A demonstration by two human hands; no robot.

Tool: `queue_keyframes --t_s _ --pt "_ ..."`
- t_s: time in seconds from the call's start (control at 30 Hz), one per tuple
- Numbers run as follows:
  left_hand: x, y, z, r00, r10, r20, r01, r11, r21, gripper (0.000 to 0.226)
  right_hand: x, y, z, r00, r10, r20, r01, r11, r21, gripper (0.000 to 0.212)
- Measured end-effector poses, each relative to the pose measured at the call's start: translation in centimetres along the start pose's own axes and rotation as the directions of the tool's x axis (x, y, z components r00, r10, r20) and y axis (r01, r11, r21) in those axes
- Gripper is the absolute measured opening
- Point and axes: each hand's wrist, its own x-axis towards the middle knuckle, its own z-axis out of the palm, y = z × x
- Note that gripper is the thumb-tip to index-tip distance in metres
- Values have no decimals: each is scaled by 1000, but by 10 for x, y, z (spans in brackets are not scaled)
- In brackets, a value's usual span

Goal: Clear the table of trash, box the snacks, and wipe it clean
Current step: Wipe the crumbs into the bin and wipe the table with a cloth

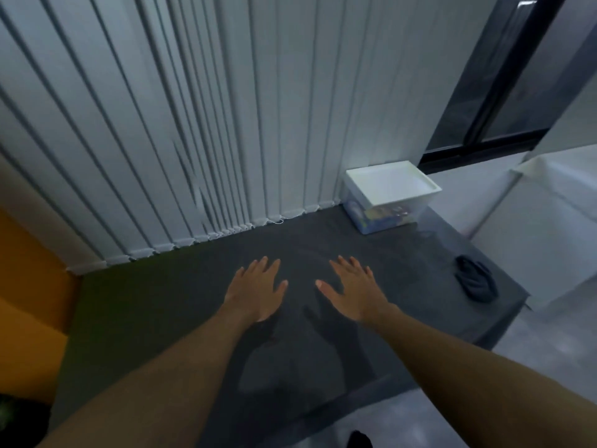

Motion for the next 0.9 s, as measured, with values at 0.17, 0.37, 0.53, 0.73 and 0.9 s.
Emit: queue_keyframes --t_s 0.17,0.37,0.53,0.73,0.9 --pt "49 64 7 999 45 9 -45 999 6 65 7 69 -23 998 65 -9 -65 998 -1 83" --pt "113 157 22 988 144 64 -146 989 22 65 12 162 -46 986 167 -11 -166 985 37 81" --pt "162 223 45 967 229 111 -231 973 8 65 17 240 -53 962 272 -19 -271 962 37 79" --pt "209 279 86 949 257 183 -261 965 -3 66 19 320 -54 918 397 -9 -397 917 31 76" --pt "240 301 128 918 245 311 -264 964 20 73 22 375 -47 870 493 19 -493 870 -15 68"
